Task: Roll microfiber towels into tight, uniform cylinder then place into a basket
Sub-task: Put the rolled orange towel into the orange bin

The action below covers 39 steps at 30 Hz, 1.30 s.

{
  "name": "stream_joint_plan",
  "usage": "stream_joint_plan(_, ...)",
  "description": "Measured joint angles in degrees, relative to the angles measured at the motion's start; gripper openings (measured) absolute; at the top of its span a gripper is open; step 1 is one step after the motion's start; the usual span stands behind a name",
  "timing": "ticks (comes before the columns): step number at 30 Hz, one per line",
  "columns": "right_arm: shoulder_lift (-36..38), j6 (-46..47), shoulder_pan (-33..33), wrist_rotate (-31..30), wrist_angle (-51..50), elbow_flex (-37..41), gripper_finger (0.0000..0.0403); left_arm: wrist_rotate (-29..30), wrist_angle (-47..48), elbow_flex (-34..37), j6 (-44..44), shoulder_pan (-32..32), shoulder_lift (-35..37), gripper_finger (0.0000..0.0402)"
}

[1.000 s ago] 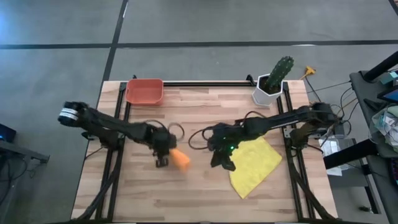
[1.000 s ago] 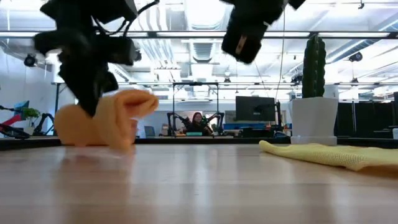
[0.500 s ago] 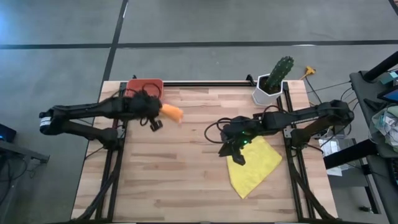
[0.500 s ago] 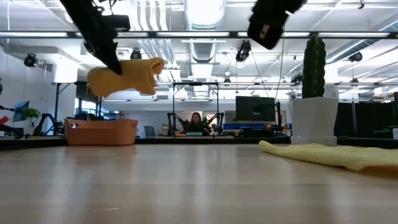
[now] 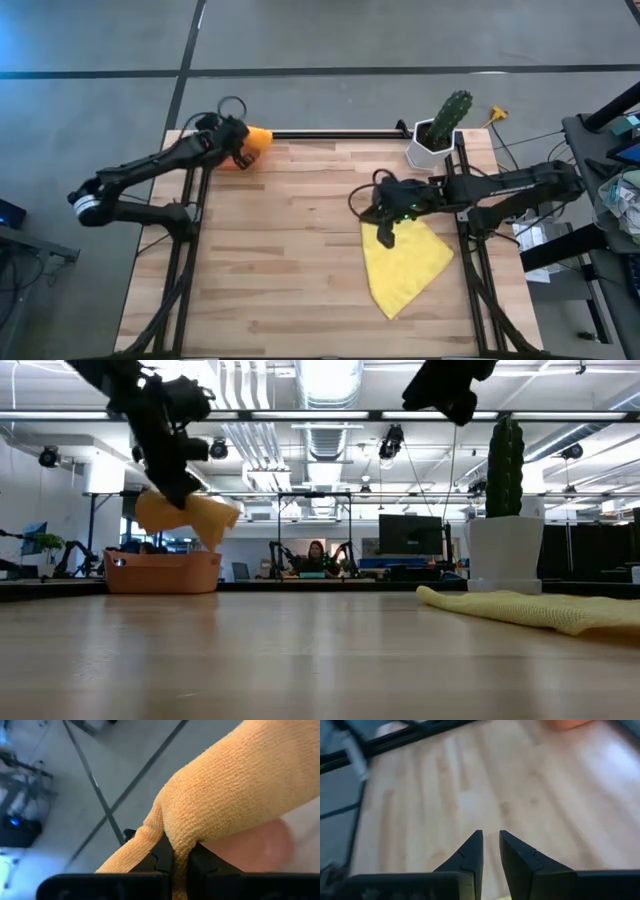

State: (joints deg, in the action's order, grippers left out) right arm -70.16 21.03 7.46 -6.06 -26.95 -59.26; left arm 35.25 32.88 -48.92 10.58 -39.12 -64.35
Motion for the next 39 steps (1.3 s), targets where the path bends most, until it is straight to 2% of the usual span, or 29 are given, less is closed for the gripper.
stream_joint_plan(4,2.7,0.0,0.0,-7.1,-3.8,-2.0,0.0058,-6.3,-7.0,1.8,5.2,-7.8,-0.2,0.0001)
stream_joint_plan(9,5.2,1.8,0.0,-14.6,-6.9,-3.2,0.0058,-10.2,-13.3,4.6,11.9,-12.3,-0.1,0.0001)
stream_joint_plan(15,6.3,2.1,0.0,-17.2,-7.2,-3.2,0.0058,-12.0,-20.9,9.9,11.3,-14.1,-0.3,0.0001)
stream_joint_plan(20,6.4,3.0,0.0,-17.2,-7.1,-3.2,0.0058,-12.5,-14.3,12.7,5.8,-14.4,-2.2,0.0001)
stream_joint_plan(25,6.4,3.0,0.0,-17.9,-7.2,-3.2,0.0058,-16.6,-12.4,12.7,1.9,-14.5,-3.4,0.0001)
stream_joint_plan(32,6.4,2.5,-1.8,-18.2,-7.2,-3.2,0.0058,-17.9,-6.5,12.7,6.3,-14.5,-6.7,0.0001)
stream_joint_plan(39,6.3,2.3,-2.1,-18.2,-7.2,-3.2,0.0058,-17.3,-5.3,12.7,7.2,-14.5,-6.9,0.0001)
